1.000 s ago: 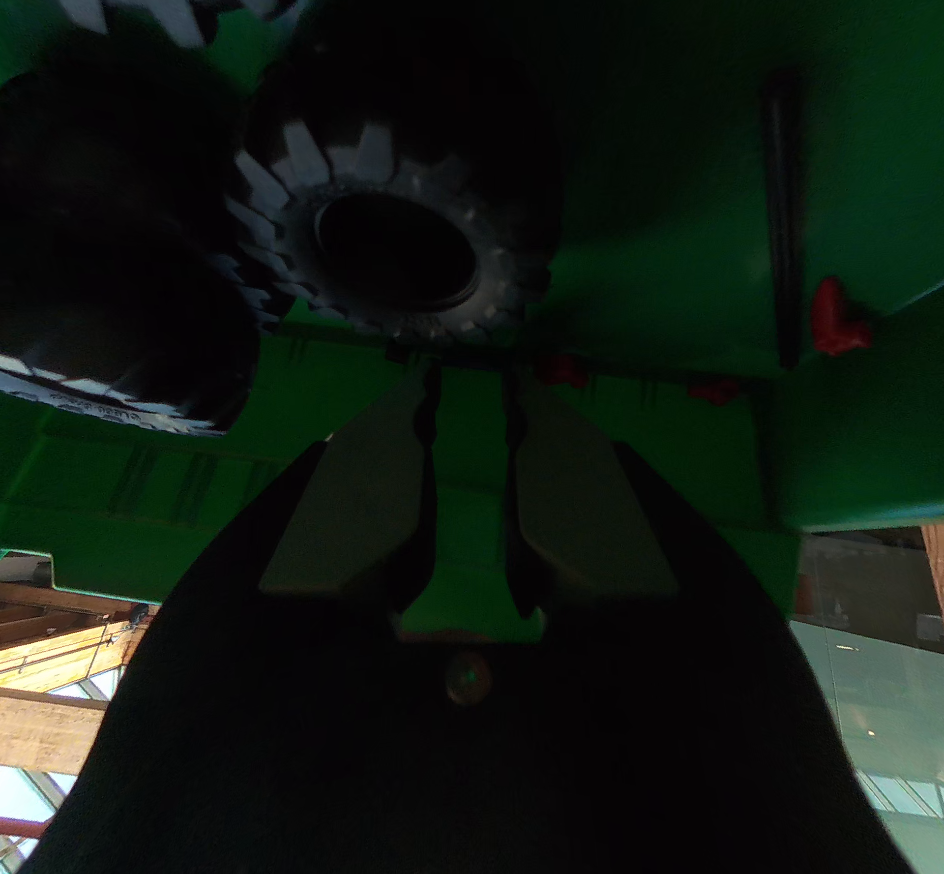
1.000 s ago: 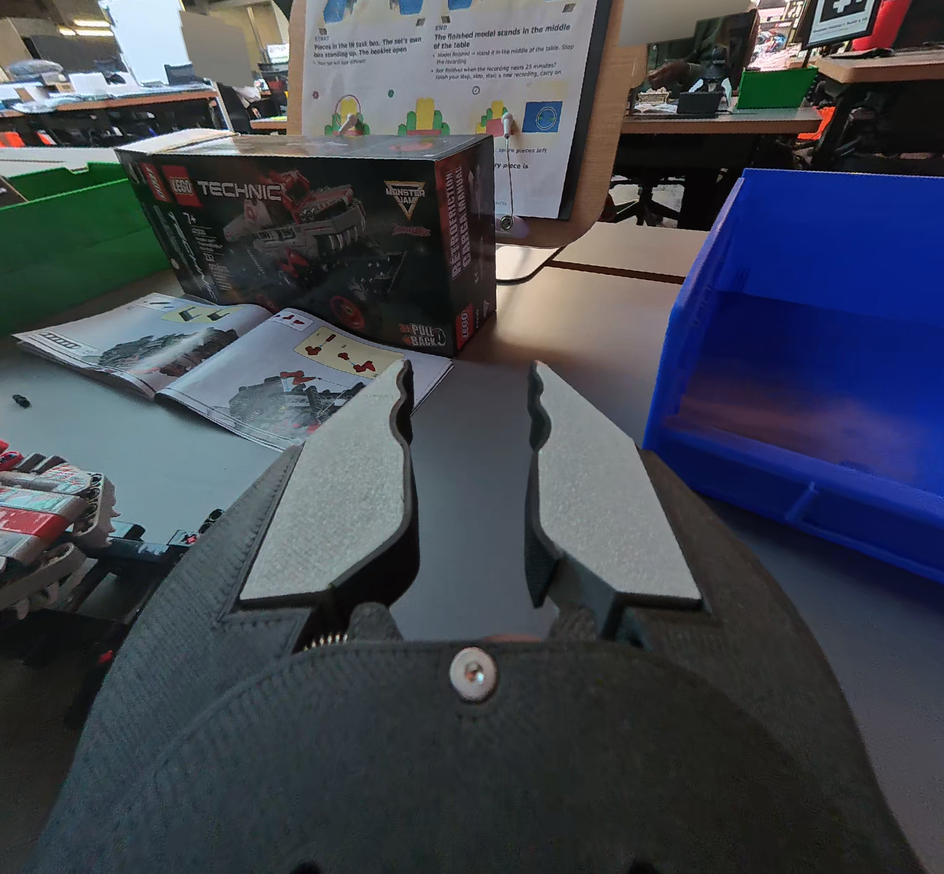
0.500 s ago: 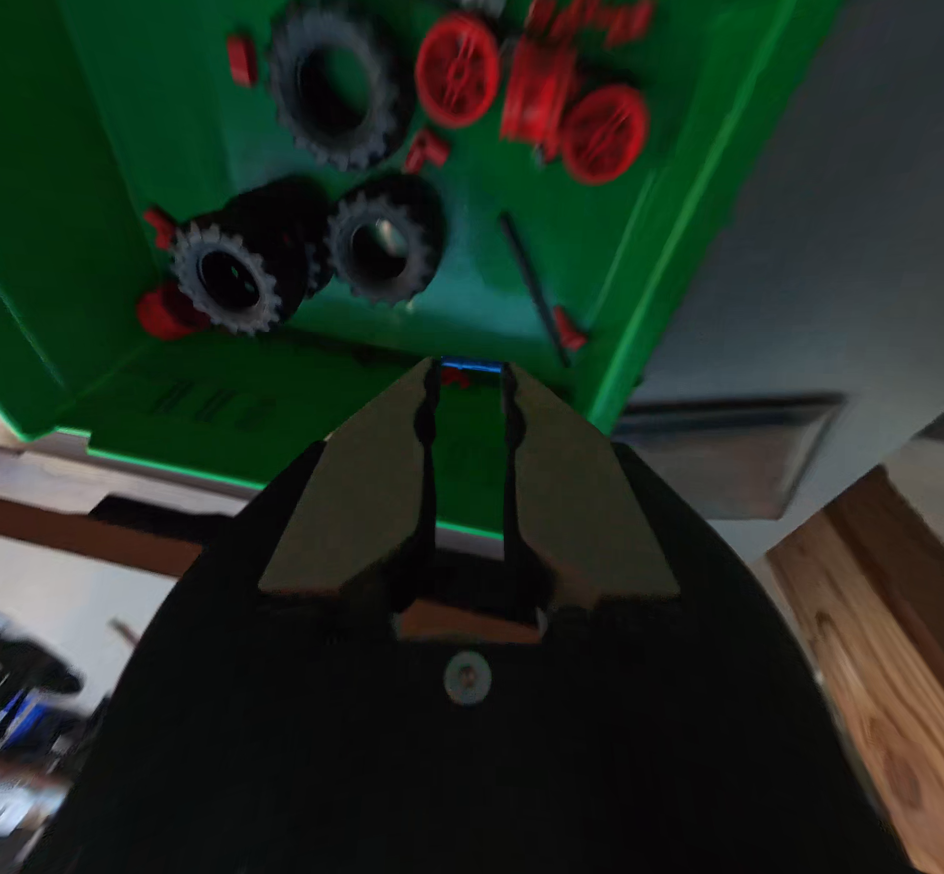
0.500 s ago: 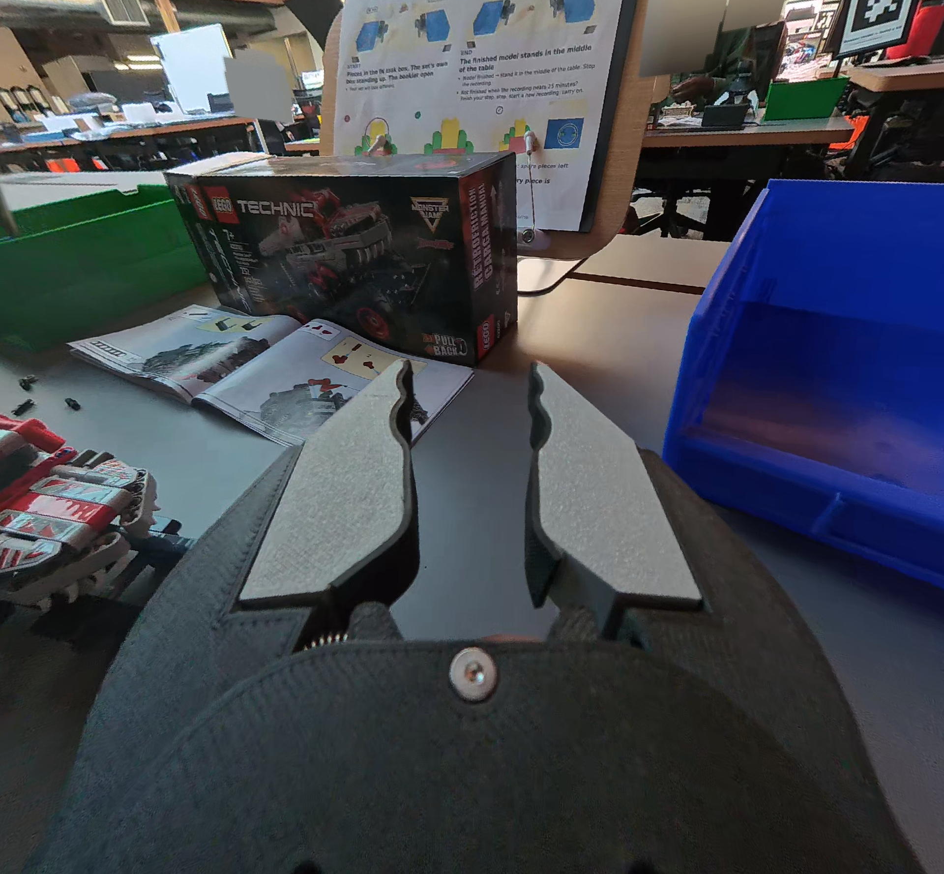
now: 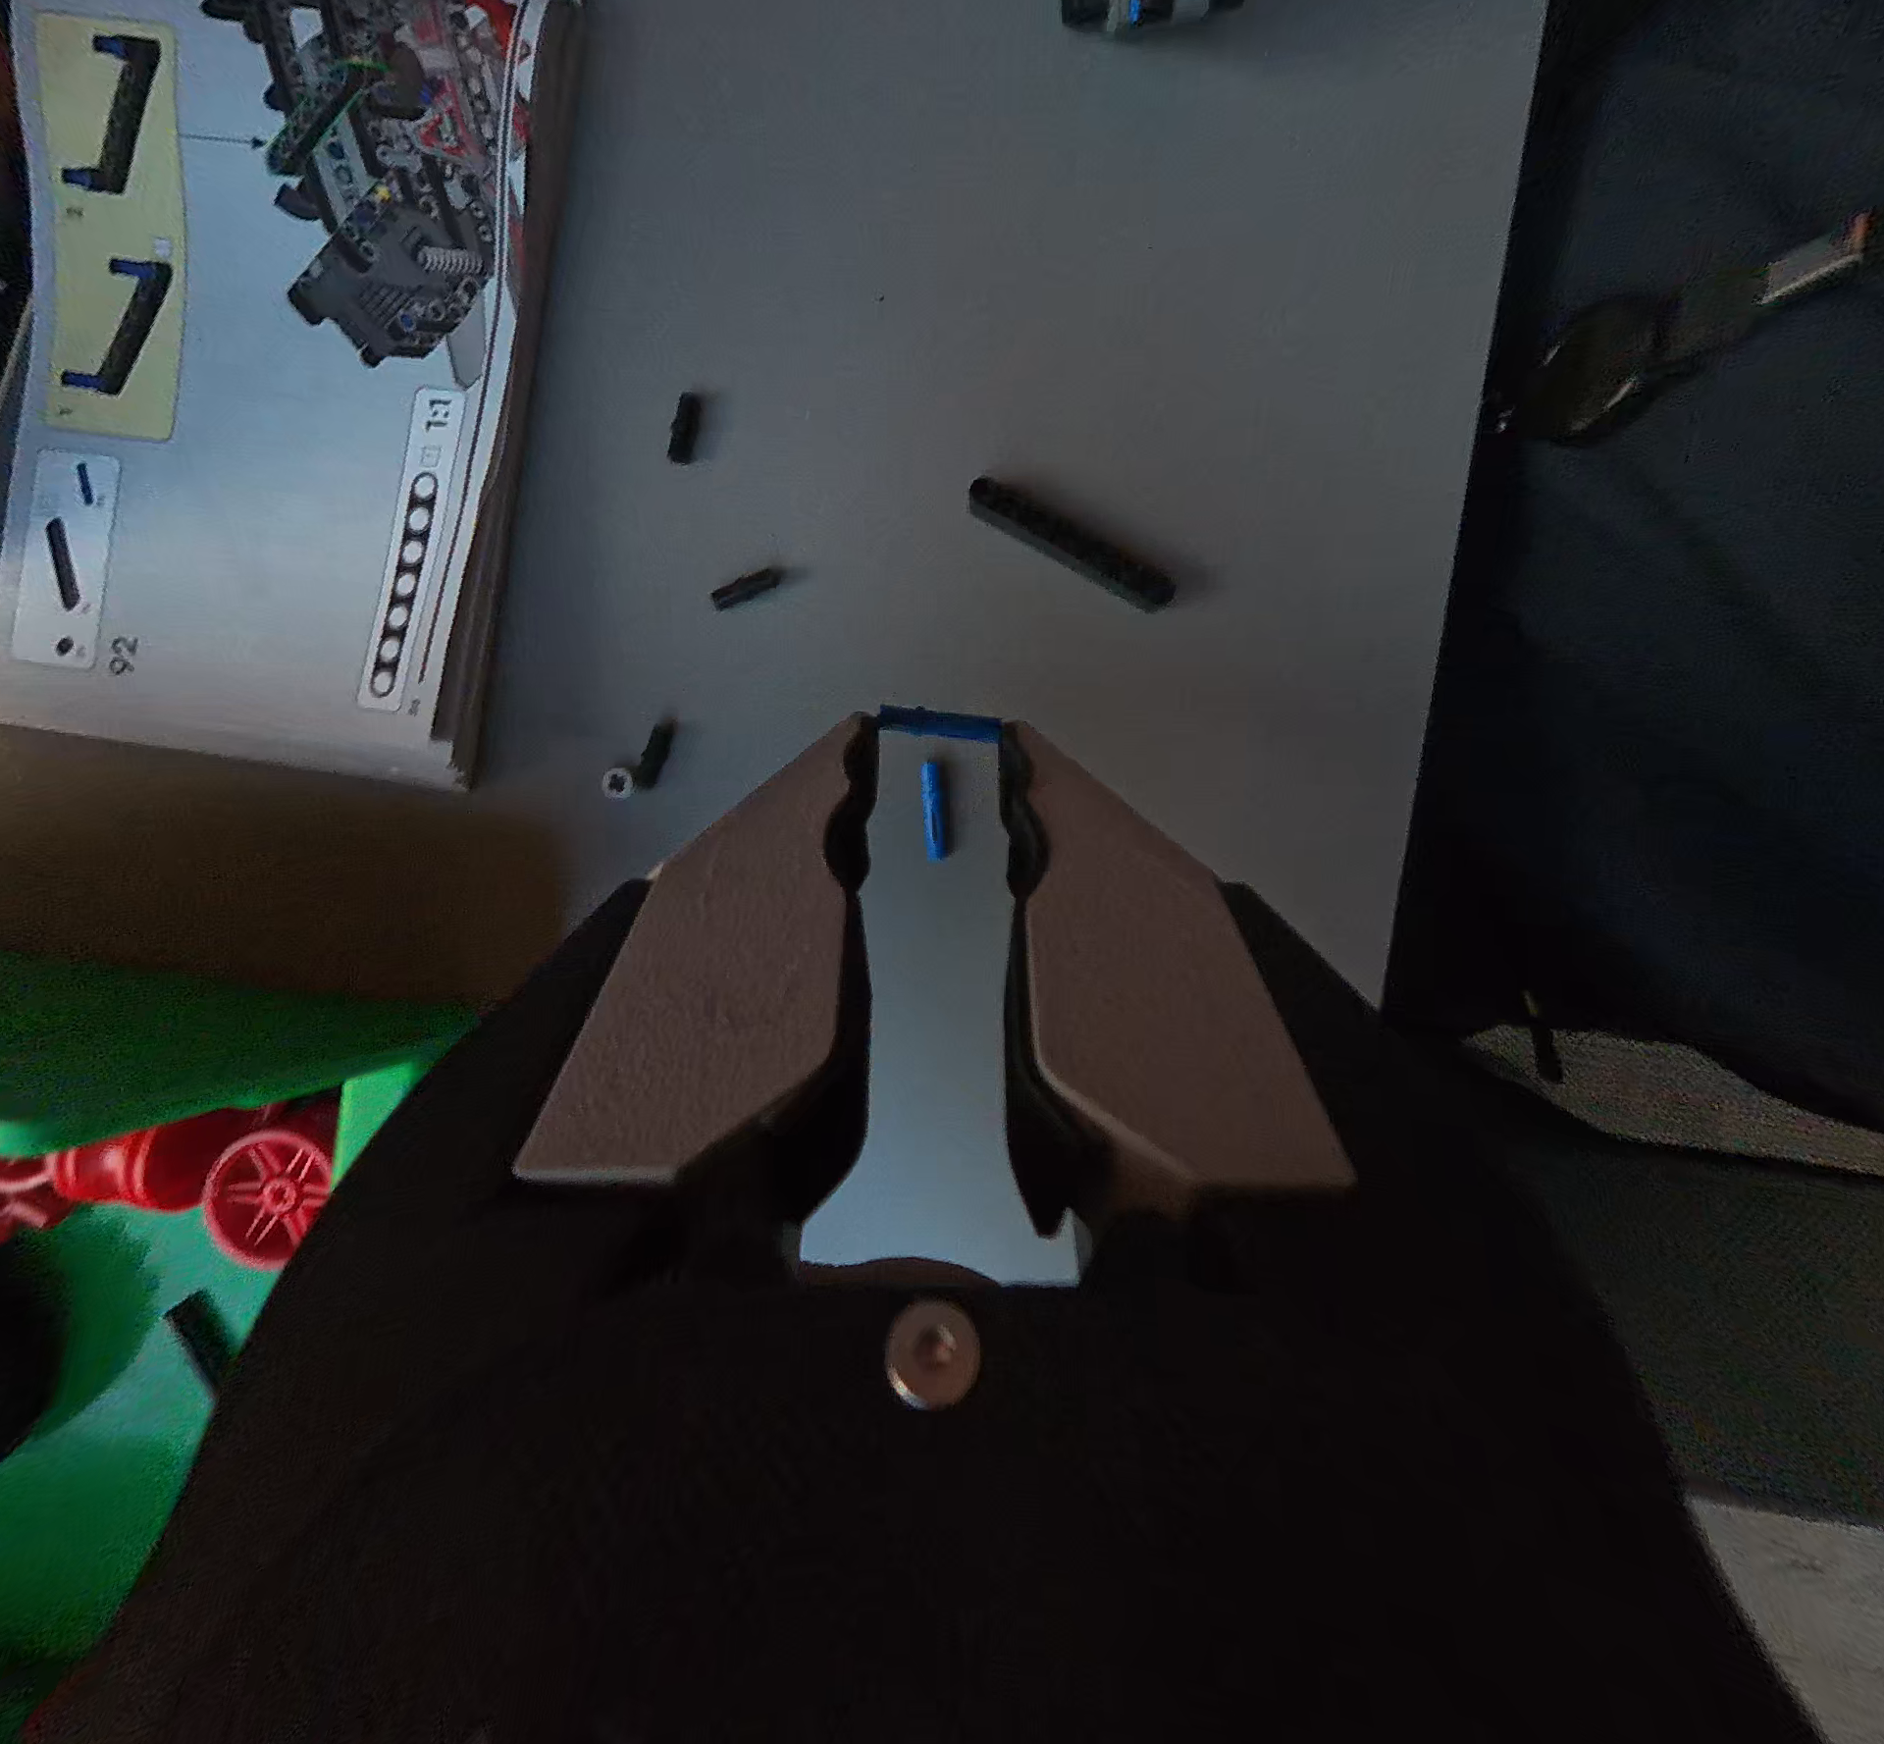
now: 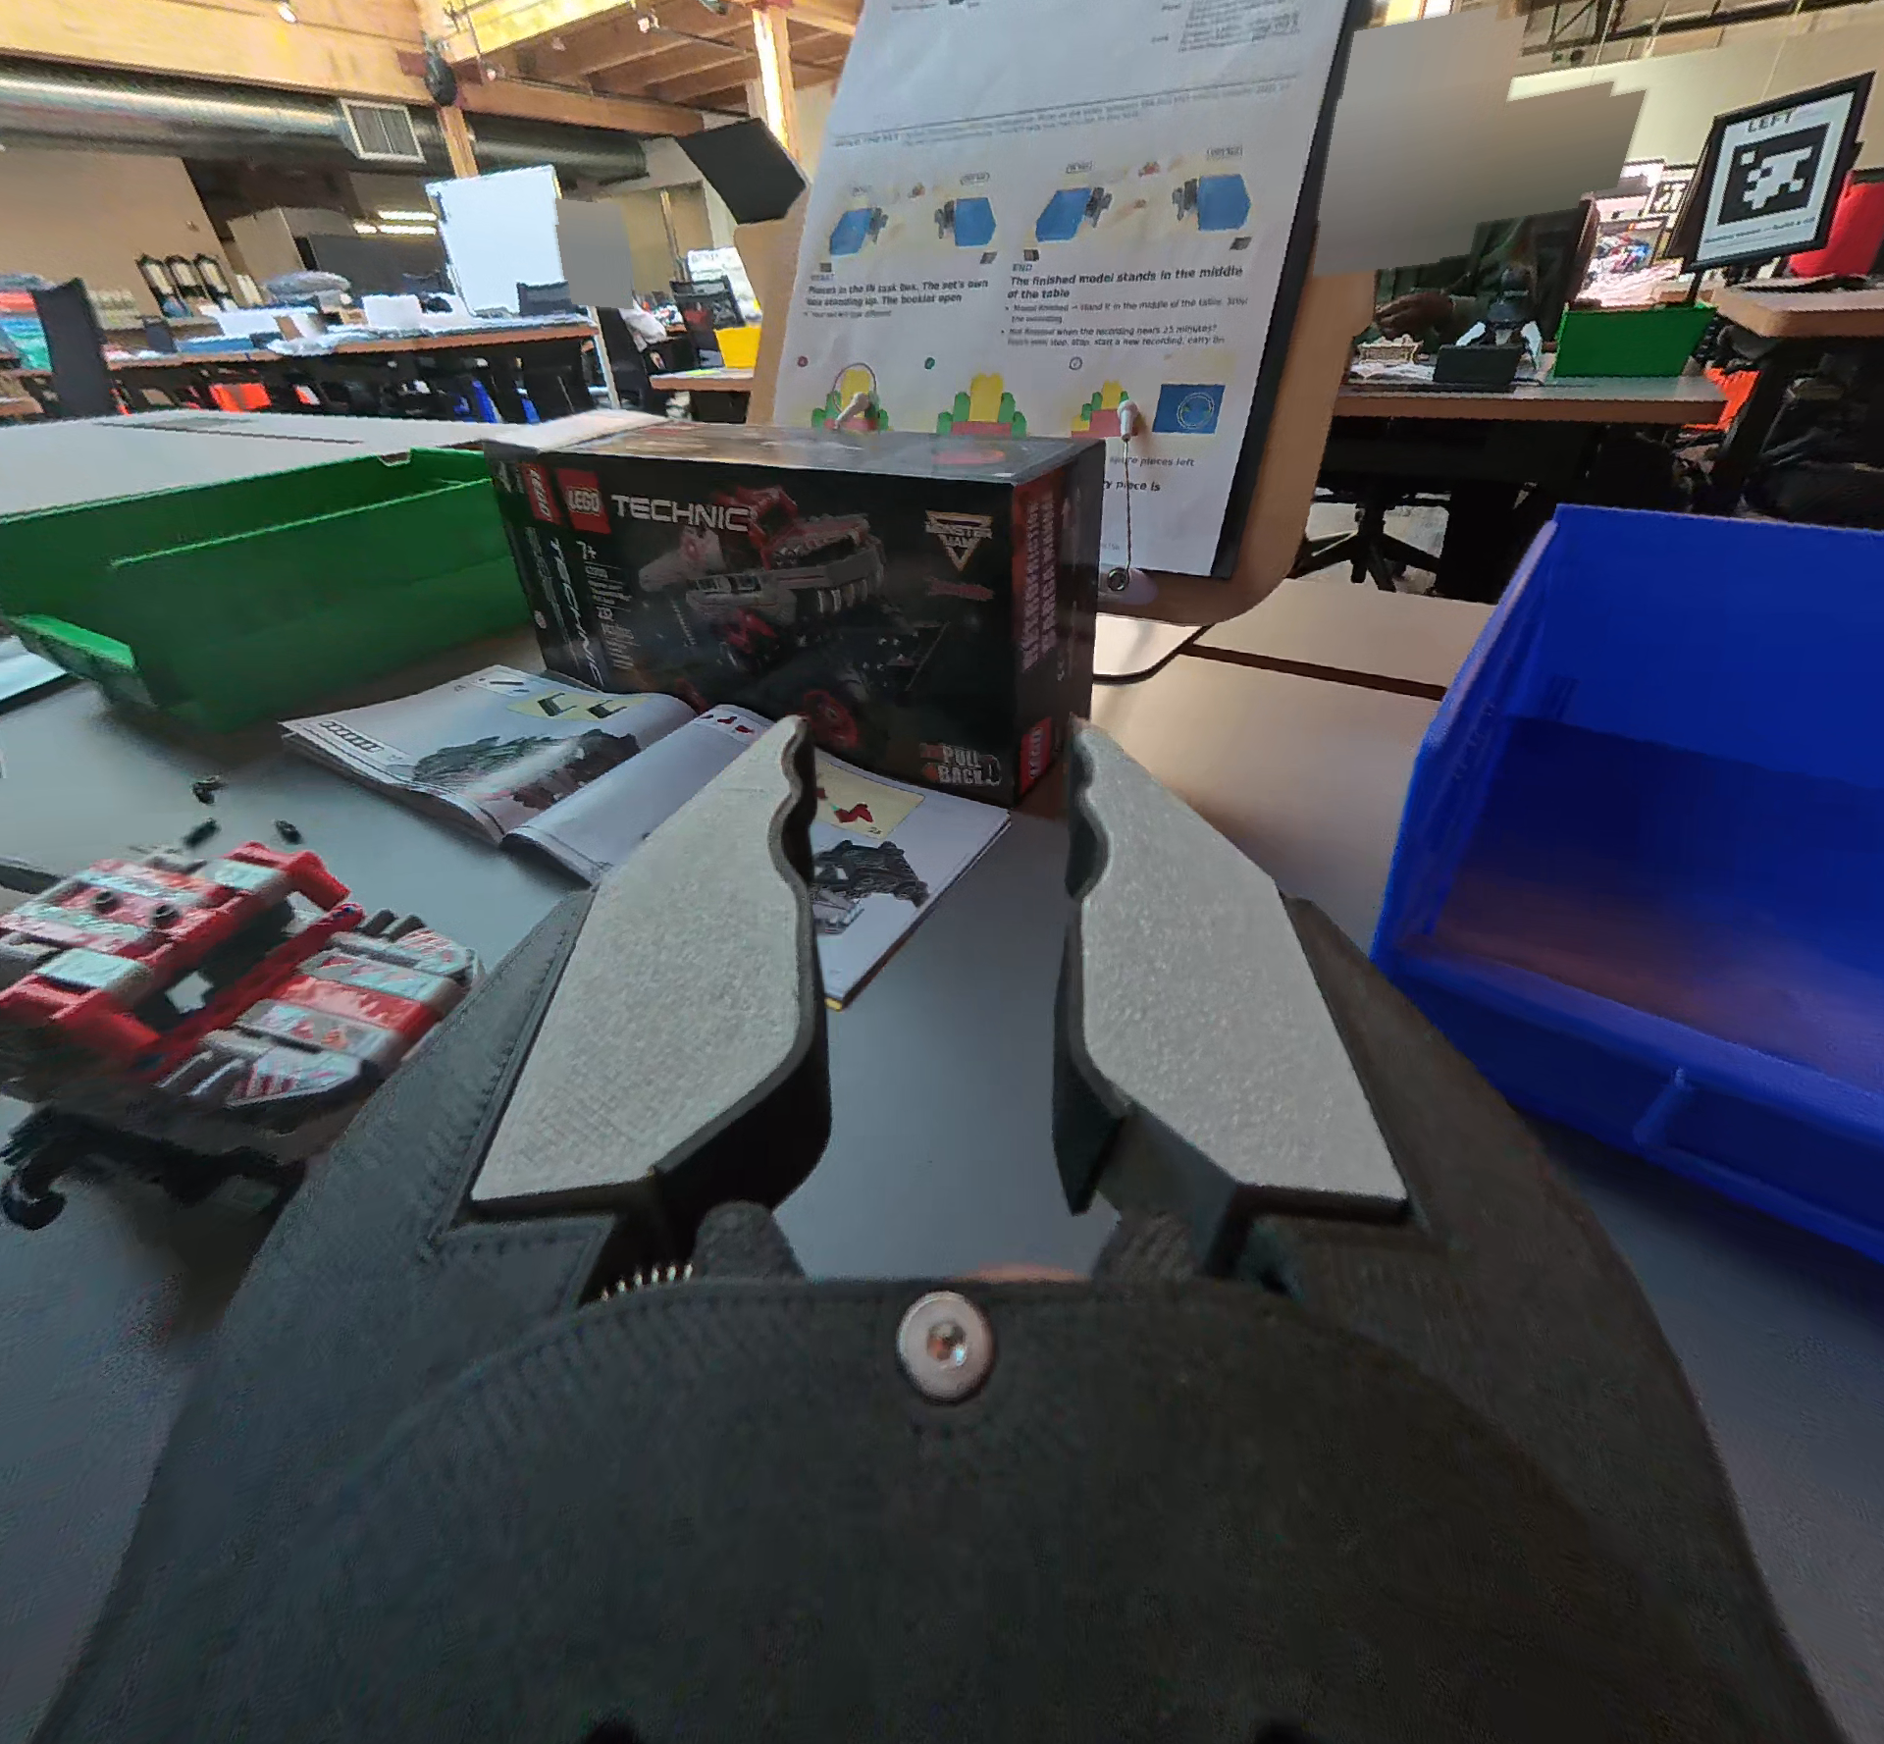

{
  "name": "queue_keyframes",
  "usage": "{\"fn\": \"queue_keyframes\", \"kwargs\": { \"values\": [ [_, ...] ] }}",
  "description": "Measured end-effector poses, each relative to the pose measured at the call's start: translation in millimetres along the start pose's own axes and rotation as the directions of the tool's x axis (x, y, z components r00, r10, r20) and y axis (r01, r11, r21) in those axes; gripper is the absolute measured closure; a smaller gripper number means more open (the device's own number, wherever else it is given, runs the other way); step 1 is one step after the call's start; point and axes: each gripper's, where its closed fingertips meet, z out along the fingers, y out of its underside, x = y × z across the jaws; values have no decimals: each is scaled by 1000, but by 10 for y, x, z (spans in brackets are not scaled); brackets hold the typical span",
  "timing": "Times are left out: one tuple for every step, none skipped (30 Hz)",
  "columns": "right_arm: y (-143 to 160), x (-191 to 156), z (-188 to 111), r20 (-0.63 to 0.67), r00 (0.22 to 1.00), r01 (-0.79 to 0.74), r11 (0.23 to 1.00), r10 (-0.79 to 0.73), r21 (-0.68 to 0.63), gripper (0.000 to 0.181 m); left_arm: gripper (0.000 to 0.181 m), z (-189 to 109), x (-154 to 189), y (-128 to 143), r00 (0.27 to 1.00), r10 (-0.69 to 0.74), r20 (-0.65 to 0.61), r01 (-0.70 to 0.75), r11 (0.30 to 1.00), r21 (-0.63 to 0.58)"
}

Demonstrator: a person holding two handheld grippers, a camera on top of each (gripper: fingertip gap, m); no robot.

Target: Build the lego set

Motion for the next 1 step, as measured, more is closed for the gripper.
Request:
{"fn": "queue_keyframes", "kwargs": {
  "values": [
    [-29, -59, -36, 8, 1000, 10, 1000, -10, -2, 135, 161, 44, 44, -33, 1000, 6, -2, -6, 1000, 3]
  ]
}}
